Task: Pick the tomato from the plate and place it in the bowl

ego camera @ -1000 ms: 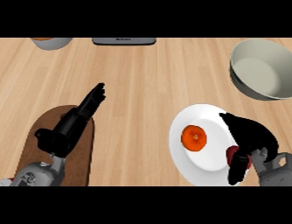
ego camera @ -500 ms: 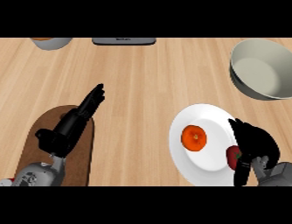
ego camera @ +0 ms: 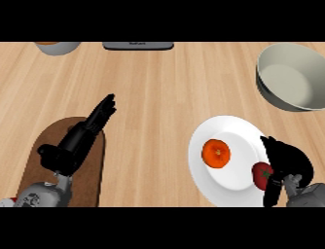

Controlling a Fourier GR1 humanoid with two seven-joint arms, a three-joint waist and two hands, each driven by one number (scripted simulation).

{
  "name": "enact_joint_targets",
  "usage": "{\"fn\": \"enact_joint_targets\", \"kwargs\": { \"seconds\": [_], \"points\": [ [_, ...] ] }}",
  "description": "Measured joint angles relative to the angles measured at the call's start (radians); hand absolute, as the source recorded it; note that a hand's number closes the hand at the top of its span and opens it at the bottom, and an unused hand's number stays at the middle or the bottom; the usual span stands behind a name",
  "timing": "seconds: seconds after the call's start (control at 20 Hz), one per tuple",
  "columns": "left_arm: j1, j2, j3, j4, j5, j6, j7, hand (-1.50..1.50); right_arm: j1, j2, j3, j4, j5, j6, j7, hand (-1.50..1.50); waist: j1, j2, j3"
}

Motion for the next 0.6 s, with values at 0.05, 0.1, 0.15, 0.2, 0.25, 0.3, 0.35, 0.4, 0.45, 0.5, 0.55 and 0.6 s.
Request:
{"fn": "enact_joint_targets", "kwargs": {
  "seconds": [0.05, 0.1, 0.15, 0.2, 0.25, 0.3, 0.35, 0.4, 0.45, 0.5, 0.55, 0.6],
  "points": [
    [0.001, -0.008, 0.002, 0.005, -0.009, -0.003, -0.004, 0.00, -0.004, 0.016, -0.010, 0.010, 0.012, 0.002, -0.005, -1.50, 0.000, 0.000, 0.000],
    [-0.010, -0.012, 0.006, 0.000, -0.012, -0.005, 0.013, 0.00, 0.002, 0.012, -0.022, 0.018, 0.020, 0.007, -0.023, -1.50, 0.000, 0.000, 0.000],
    [-0.006, -0.015, 0.010, -0.005, -0.020, -0.010, 0.016, 0.00, 0.007, 0.023, -0.026, 0.031, 0.041, 0.003, -0.035, -1.50, 0.000, 0.000, 0.000],
    [-0.005, -0.022, 0.012, -0.007, -0.024, -0.014, 0.019, 0.00, 0.003, 0.039, -0.032, 0.026, 0.048, 0.010, -0.037, 1.50, 0.000, 0.000, 0.000],
    [-0.009, -0.019, 0.023, -0.007, -0.019, -0.023, 0.022, 0.00, 0.029, 0.039, -0.034, 0.020, 0.059, -0.009, -0.059, 1.50, -0.001, 0.000, 0.000],
    [-0.009, -0.019, 0.031, -0.007, -0.019, -0.031, 0.022, 0.00, 0.023, 0.043, -0.040, 0.018, 0.065, -0.004, -0.071, 1.50, -0.001, 0.000, 0.000],
    [-0.010, -0.027, 0.028, -0.013, -0.027, -0.027, 0.030, 0.00, 0.019, 0.048, -0.038, 0.042, 0.084, -0.021, -0.103, 1.50, 0.000, 0.000, 0.000],
    [-0.001, -0.034, 0.025, -0.015, -0.036, -0.024, 0.021, 0.00, 0.020, 0.051, -0.036, 0.056, 0.106, -0.043, -0.129, 1.50, 0.000, 0.000, 0.000],
    [0.010, -0.042, 0.019, -0.006, -0.050, -0.022, 0.004, 0.00, 0.014, 0.050, -0.039, 0.066, 0.120, -0.052, -0.151, 1.50, 0.000, 0.000, 0.000],
    [0.011, -0.049, 0.019, -0.002, -0.054, -0.025, 0.001, 0.00, 0.002, 0.060, -0.041, 0.077, 0.137, -0.057, -0.161, 1.50, 0.001, 0.000, 0.000],
    [0.015, -0.055, 0.017, -0.012, -0.060, -0.023, 0.009, 0.00, 0.002, 0.063, -0.048, 0.080, 0.152, -0.064, -0.172, 1.50, 0.001, 0.000, 0.000],
    [0.016, -0.057, 0.020, -0.027, -0.061, -0.026, 0.026, 0.00, 0.001, 0.067, -0.053, 0.088, 0.170, -0.072, -0.186, 1.50, 0.001, 0.000, 0.000]
  ]
}}
